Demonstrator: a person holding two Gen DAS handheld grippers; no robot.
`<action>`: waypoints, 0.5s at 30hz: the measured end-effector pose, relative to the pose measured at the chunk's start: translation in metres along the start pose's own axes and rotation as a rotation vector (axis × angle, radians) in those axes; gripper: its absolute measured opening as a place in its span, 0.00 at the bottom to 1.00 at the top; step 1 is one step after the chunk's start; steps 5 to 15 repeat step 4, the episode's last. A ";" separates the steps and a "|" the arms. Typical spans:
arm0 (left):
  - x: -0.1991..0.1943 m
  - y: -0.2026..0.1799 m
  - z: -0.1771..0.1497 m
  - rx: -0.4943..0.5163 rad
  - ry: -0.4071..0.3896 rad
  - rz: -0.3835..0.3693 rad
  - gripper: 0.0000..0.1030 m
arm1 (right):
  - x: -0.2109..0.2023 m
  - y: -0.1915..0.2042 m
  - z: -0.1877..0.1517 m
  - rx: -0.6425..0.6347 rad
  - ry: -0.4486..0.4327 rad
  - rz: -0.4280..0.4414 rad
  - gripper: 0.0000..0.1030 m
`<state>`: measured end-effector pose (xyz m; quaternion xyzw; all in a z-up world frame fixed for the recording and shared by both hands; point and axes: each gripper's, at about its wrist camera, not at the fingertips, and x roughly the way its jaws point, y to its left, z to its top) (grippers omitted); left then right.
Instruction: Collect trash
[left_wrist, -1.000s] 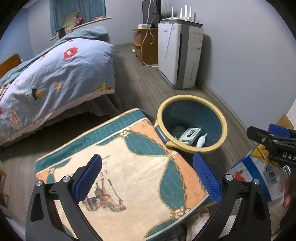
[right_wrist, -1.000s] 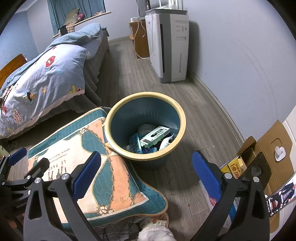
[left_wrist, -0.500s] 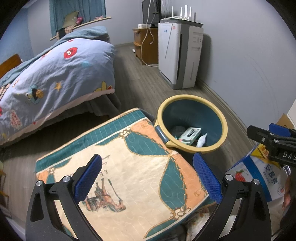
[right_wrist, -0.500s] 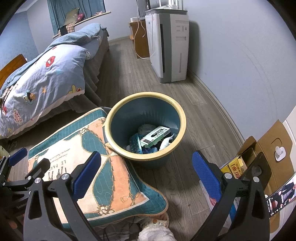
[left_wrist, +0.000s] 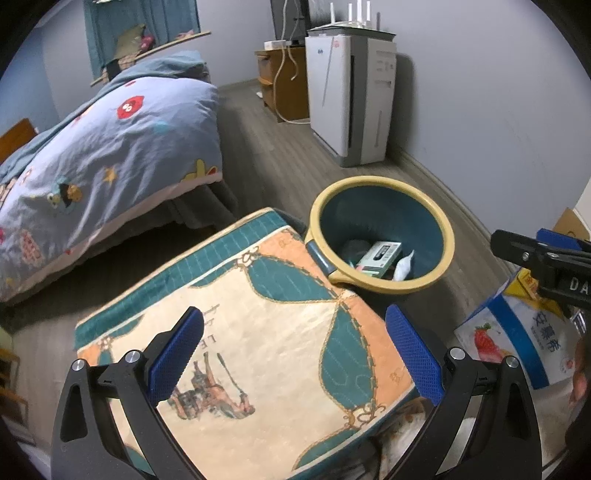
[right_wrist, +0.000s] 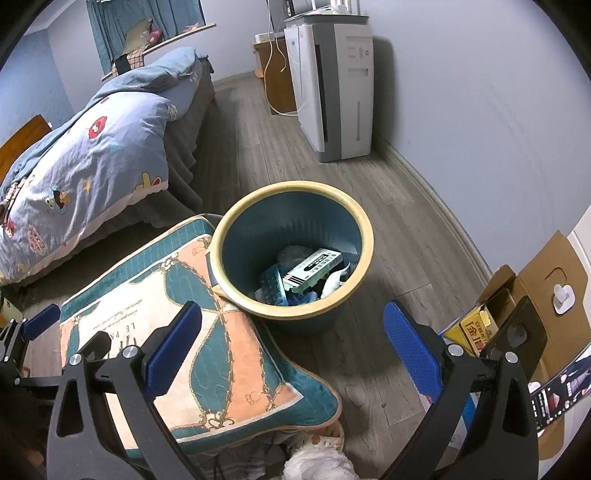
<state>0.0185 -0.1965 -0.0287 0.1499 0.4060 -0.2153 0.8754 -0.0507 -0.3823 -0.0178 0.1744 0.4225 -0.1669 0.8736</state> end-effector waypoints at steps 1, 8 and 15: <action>0.000 0.001 0.000 -0.004 0.002 0.001 0.95 | 0.000 0.000 0.000 0.000 0.001 0.001 0.94; 0.001 0.005 0.001 -0.028 0.006 -0.007 0.95 | 0.000 0.001 0.000 0.001 0.006 0.001 0.94; 0.001 0.005 0.001 -0.028 0.006 -0.007 0.95 | 0.000 0.001 0.000 0.001 0.006 0.001 0.94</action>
